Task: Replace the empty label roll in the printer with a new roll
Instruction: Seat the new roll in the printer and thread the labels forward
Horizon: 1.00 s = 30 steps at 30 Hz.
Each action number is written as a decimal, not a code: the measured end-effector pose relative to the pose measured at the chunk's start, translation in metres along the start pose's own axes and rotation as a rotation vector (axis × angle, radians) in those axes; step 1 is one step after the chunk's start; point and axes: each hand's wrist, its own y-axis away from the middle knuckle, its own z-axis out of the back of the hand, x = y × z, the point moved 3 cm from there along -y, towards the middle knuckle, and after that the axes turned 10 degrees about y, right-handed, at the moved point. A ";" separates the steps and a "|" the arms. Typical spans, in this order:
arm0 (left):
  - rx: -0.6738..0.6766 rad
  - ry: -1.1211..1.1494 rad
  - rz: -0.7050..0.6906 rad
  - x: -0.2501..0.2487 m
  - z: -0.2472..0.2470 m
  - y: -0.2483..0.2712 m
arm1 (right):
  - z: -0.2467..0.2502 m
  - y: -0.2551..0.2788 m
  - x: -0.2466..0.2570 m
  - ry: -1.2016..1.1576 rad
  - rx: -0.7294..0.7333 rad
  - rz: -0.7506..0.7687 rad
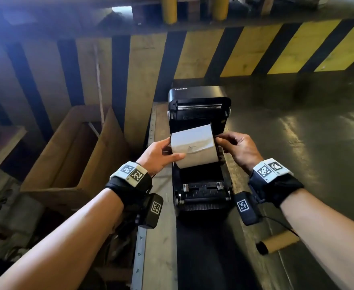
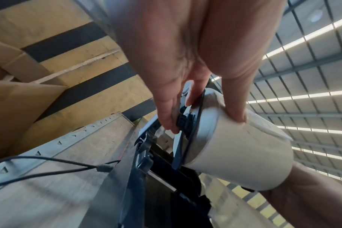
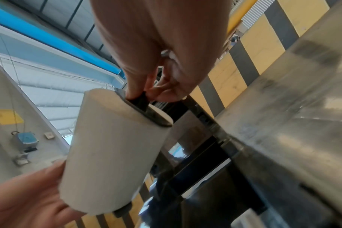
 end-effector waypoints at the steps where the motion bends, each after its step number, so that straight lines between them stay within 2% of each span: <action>1: 0.002 -0.042 -0.001 0.001 -0.001 -0.004 | 0.002 -0.004 -0.004 0.031 0.016 0.001; 4: -0.006 -0.147 0.005 0.009 -0.002 -0.013 | 0.008 -0.017 -0.016 0.198 0.116 -0.027; 7: -0.036 -0.276 -0.015 0.012 -0.005 -0.020 | 0.010 -0.026 -0.025 0.473 0.237 -0.038; 12: -0.092 -0.457 -0.033 0.022 -0.016 -0.024 | 0.000 -0.029 -0.038 0.688 0.292 0.014; 17: -0.123 -0.487 0.031 0.044 -0.020 -0.025 | -0.009 -0.028 -0.053 0.730 0.293 0.051; 26: -0.140 -0.537 -0.007 0.058 -0.032 -0.022 | -0.010 -0.018 -0.060 0.721 0.267 0.122; 30: -0.149 -0.586 0.011 0.061 -0.035 -0.019 | -0.012 -0.012 -0.059 0.700 0.207 0.112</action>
